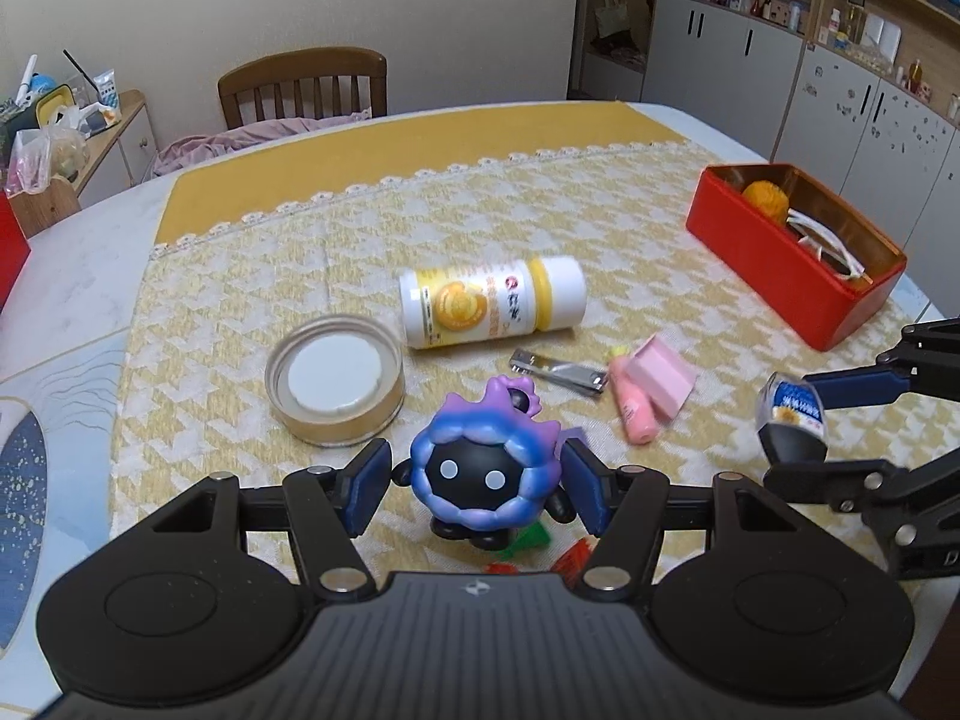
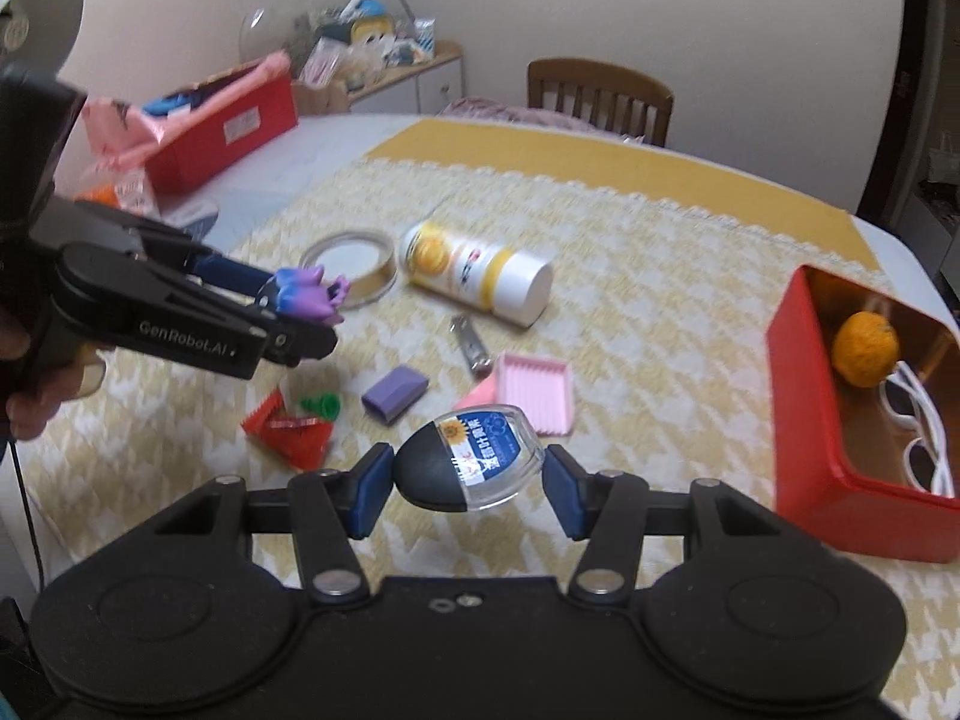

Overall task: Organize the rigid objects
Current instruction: 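Carry the plush toy and clear case into the red tin with both tools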

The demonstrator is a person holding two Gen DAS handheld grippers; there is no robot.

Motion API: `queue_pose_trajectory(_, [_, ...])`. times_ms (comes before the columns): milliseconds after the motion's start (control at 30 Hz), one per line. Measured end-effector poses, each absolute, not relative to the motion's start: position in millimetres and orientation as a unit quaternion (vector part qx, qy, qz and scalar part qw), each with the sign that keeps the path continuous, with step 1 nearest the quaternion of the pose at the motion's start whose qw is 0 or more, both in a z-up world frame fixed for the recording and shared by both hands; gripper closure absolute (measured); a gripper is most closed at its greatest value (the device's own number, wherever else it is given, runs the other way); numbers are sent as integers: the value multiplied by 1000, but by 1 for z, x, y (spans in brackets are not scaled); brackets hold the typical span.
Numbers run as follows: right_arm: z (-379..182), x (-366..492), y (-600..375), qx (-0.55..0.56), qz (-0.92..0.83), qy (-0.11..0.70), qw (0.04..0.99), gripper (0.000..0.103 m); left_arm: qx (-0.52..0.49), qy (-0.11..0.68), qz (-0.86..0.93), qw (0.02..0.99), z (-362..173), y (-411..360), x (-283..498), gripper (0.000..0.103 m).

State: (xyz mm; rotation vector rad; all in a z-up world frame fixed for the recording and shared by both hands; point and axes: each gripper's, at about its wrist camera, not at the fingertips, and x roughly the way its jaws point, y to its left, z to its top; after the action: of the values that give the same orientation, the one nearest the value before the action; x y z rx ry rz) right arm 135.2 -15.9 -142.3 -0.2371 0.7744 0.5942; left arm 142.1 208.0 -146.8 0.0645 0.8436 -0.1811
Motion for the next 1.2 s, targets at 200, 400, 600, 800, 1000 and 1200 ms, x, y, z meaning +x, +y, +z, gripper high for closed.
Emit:
queue_pose_trajectory(200, [-119,138,-34,-102,268,362,887,49,22,402,-96,910,-124,195,143,41])
queue_pose_trajectory(400, [-100,147,-61,-88,249,349,899,49,28,395,-113,911,-104,166,149,41])
queue_pose_trajectory(600, [-88,159,-95,-85,231,337,908,49,25,384,-142,912,-87,129,156,41])
queue_pose_trajectory(800, [-87,175,-135,-86,215,339,912,49,32,380,-165,910,-82,82,170,41])
queue_pose_trajectory(1000, [-91,195,-172,-90,206,346,911,49,40,382,-177,906,-85,35,189,41])
queue_pose_trajectory(1200, [-100,216,-206,-94,205,357,906,49,36,392,-181,901,-94,-8,214,41])
